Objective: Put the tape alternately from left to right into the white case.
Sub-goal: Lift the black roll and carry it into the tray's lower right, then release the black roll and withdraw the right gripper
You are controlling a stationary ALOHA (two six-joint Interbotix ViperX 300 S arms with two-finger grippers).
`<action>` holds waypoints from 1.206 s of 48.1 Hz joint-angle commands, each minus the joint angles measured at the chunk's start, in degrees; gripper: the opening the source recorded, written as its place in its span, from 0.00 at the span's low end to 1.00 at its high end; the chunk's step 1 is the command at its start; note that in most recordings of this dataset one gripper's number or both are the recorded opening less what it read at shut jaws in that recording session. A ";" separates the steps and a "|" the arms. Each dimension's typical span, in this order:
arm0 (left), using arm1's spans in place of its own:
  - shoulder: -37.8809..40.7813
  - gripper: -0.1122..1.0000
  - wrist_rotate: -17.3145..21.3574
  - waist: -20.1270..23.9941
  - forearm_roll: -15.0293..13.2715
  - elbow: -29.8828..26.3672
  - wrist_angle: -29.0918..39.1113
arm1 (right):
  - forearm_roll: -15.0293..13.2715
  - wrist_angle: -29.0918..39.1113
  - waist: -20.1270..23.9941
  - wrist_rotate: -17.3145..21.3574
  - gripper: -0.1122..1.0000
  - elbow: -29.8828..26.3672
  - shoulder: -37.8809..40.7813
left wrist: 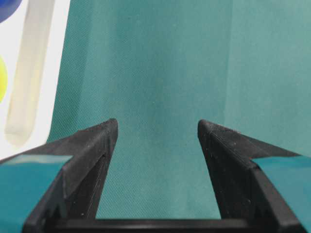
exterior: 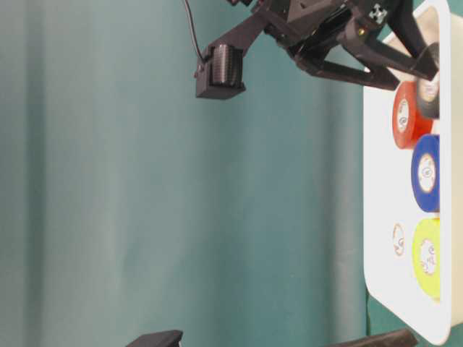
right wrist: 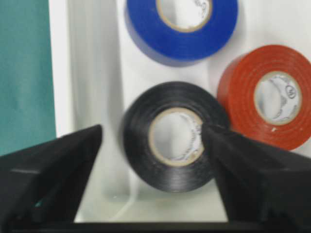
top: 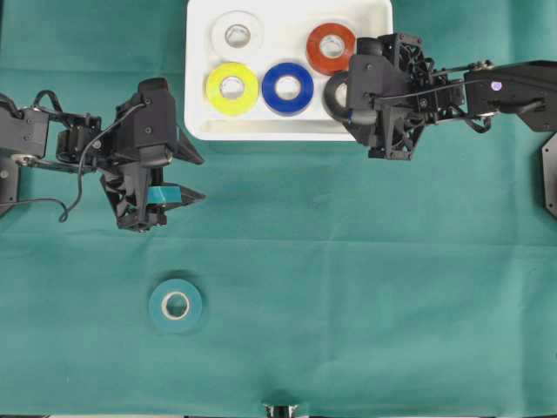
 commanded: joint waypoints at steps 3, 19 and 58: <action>-0.53 0.72 0.09 -0.18 -0.18 -0.79 -0.44 | -0.09 -0.35 0.00 0.09 0.75 -0.53 -1.41; -0.53 0.72 0.09 -0.18 -0.18 -0.88 -0.53 | -0.09 -0.44 -0.09 0.09 0.85 -0.26 -1.49; -0.53 0.72 0.18 -0.18 -0.09 -0.79 -0.44 | 0.44 -10.46 7.91 0.79 0.85 5.62 -8.70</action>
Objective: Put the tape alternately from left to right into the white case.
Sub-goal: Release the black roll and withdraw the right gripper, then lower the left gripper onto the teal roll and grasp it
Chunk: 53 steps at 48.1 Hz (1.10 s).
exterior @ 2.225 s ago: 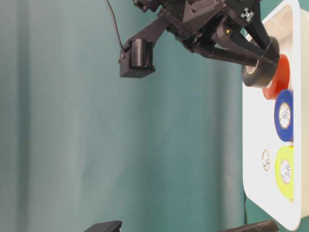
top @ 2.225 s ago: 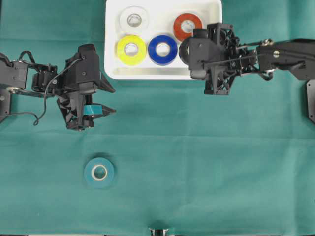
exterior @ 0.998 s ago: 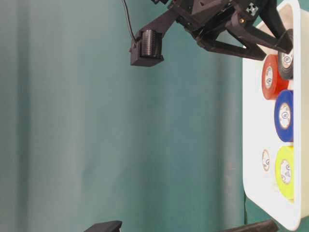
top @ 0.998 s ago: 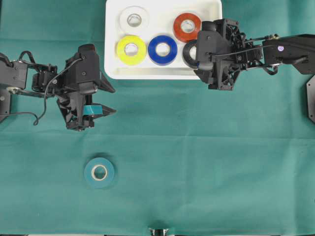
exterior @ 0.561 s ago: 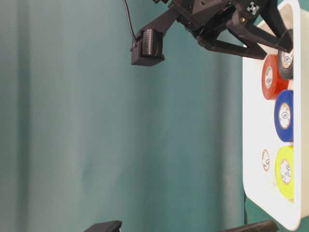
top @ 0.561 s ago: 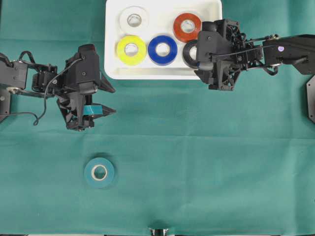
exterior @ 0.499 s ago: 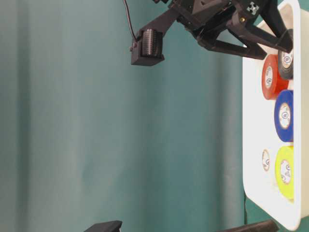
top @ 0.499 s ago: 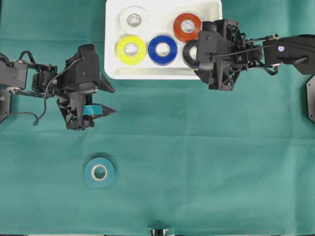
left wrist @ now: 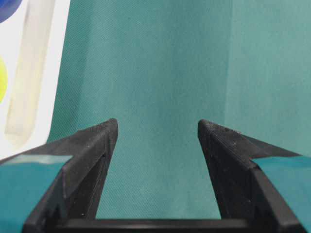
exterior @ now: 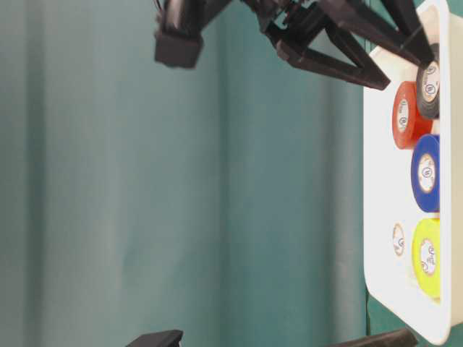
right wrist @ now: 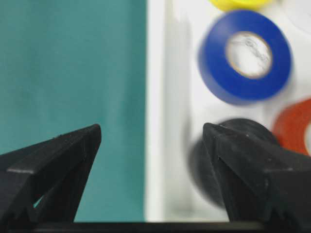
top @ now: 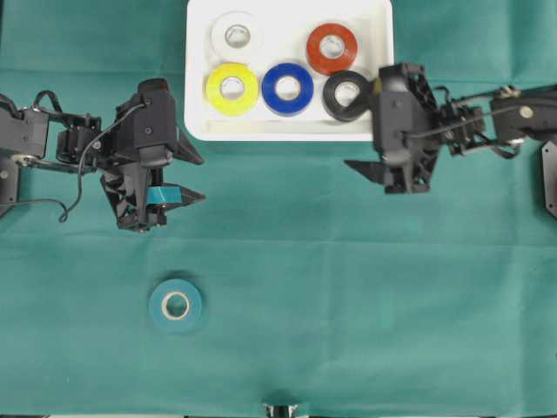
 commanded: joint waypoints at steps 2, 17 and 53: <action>-0.53 0.72 0.09 -0.18 -0.09 -0.70 -0.44 | 0.18 -3.60 1.49 0.97 0.85 1.14 -2.64; -0.53 0.72 0.18 -0.18 -0.09 -0.70 -0.44 | 0.18 -10.55 2.55 4.31 0.84 6.24 -5.62; -0.79 0.72 0.09 -9.67 0.00 -0.70 -0.18 | 0.18 -11.60 2.55 4.31 0.85 6.77 -5.80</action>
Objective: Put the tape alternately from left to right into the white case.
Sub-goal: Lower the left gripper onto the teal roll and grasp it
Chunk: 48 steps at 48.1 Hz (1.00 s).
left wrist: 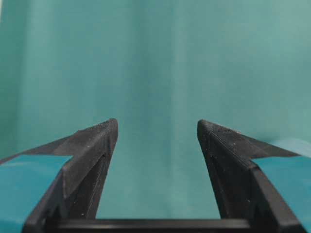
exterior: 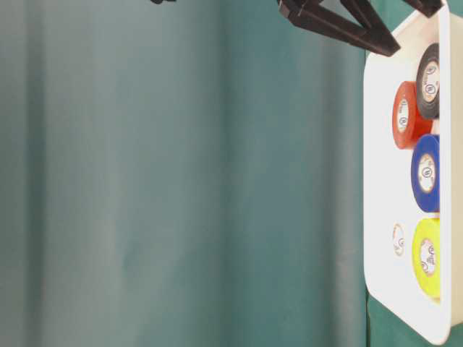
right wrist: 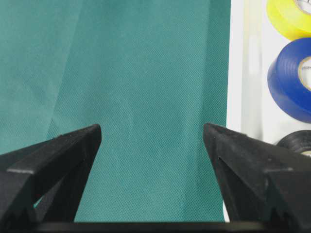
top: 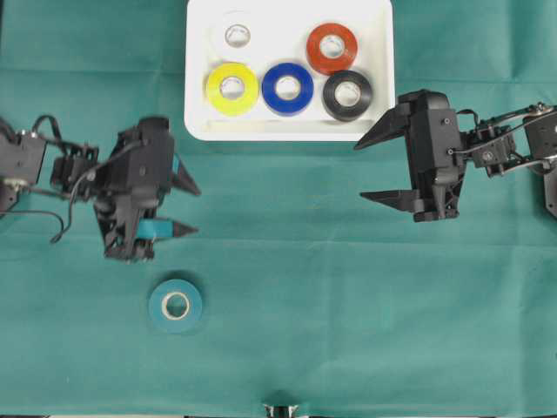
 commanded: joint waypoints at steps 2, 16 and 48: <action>-0.88 0.72 -0.09 -2.64 -0.09 -0.62 -0.18 | 0.18 -0.44 0.09 0.09 0.84 -0.53 -0.97; -0.88 0.72 0.18 -8.17 -0.09 -0.18 -0.09 | 0.18 -0.35 0.09 0.09 0.85 -0.44 -0.97; 1.14 0.72 0.26 -14.50 -0.18 1.23 -0.44 | 0.18 -0.35 0.09 0.26 0.85 -0.53 -0.97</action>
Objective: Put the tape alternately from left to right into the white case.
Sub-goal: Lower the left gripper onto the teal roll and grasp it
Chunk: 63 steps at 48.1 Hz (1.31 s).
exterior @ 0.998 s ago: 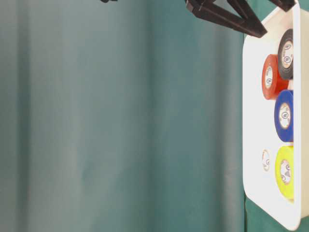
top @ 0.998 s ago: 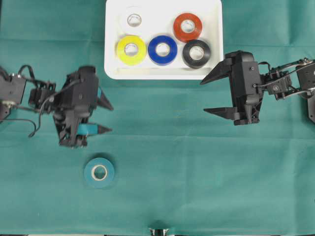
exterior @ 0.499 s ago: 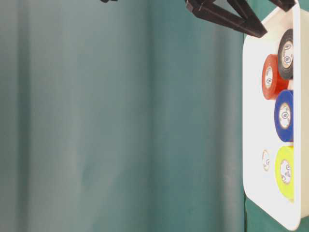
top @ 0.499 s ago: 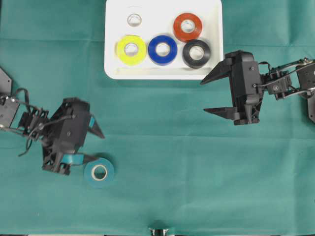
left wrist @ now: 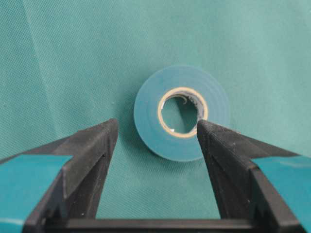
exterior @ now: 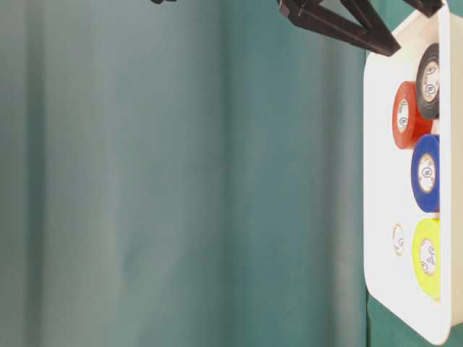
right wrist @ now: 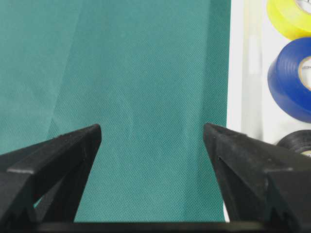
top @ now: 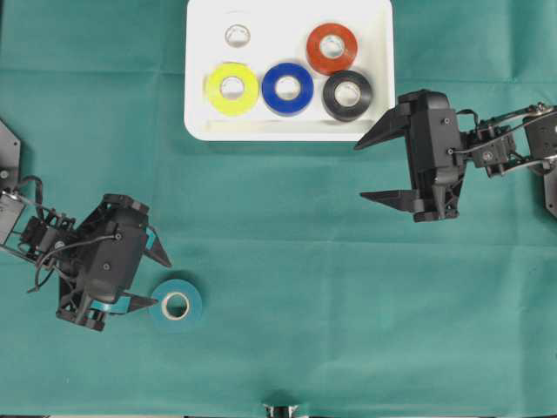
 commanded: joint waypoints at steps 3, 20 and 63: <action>1.49 0.72 0.09 -0.26 0.00 -1.05 -0.88 | 0.09 -0.35 0.09 0.09 0.84 -0.44 -1.05; 8.96 0.72 0.18 -0.18 0.00 -3.87 -5.01 | 0.09 -0.35 0.09 0.09 0.84 -0.35 -1.05; 15.64 0.35 0.09 0.53 0.09 -5.89 -4.39 | 0.09 -0.35 0.09 0.09 0.84 -0.09 -1.05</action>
